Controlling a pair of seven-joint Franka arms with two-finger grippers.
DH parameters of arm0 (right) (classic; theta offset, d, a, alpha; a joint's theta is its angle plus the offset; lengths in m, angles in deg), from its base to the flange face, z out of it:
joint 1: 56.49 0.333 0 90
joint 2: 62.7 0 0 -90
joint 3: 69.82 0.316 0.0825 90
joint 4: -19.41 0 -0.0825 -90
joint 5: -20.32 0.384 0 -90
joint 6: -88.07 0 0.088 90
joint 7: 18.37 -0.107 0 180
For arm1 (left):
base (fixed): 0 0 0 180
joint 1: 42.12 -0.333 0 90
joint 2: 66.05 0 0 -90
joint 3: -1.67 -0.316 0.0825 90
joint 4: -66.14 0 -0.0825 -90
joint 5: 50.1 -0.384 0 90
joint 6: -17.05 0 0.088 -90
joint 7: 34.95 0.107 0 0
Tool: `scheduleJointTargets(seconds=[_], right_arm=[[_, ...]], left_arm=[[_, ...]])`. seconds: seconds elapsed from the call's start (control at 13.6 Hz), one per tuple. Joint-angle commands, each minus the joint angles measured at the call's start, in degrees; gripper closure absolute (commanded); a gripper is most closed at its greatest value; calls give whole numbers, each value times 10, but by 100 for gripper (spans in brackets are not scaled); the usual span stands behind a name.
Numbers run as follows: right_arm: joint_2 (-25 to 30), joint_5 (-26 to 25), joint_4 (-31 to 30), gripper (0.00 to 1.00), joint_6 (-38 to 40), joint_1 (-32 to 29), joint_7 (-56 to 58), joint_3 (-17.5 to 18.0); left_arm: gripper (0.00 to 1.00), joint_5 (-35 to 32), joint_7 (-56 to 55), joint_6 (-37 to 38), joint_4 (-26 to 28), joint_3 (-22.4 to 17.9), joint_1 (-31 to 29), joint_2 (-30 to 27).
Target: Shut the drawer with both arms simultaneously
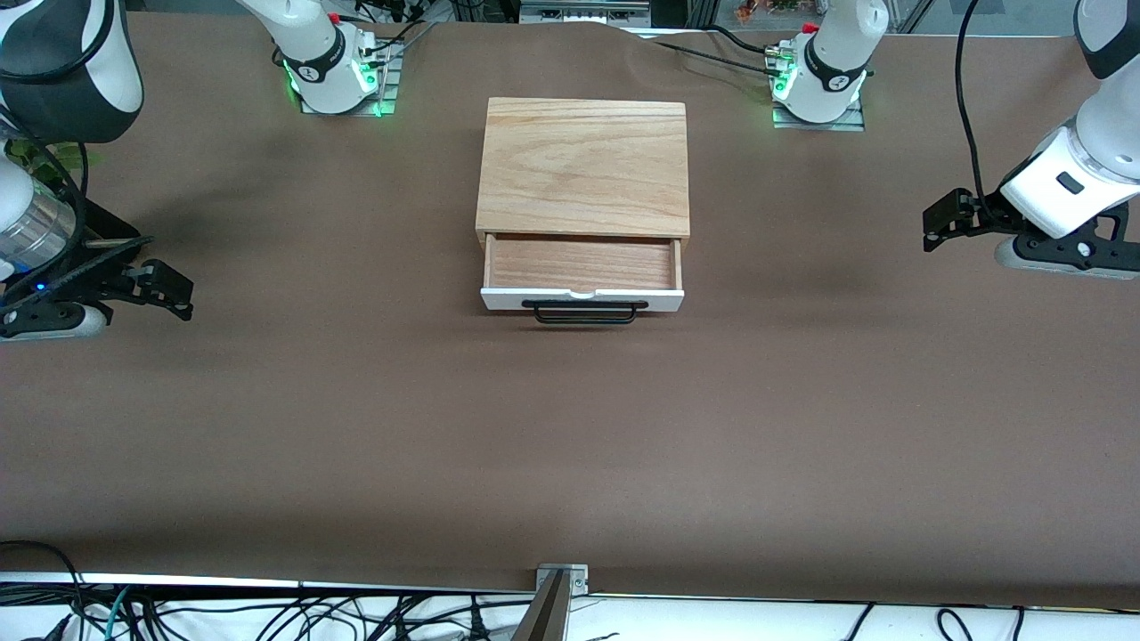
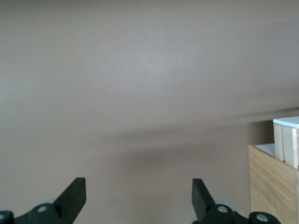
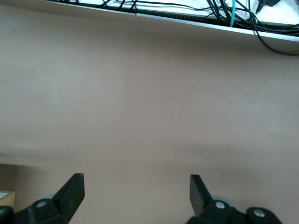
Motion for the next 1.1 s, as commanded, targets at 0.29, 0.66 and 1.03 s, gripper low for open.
scheduleJointTargets(seconds=[0.29, 0.66, 1.03], right_arm=[[-7, 0, 16, 0, 4, 1, -4, 2], [-11, 29, 17, 0, 2, 9, -8, 10], [-49, 145, 16, 0, -26, 55, -14, 19]], left_arm=[[0, 1, 10, 3, -10, 0, -3, 4], [0, 1, 10, 3, -10, 0, -3, 4], [0, 1, 10, 3, -11, 0, -2, 5]])
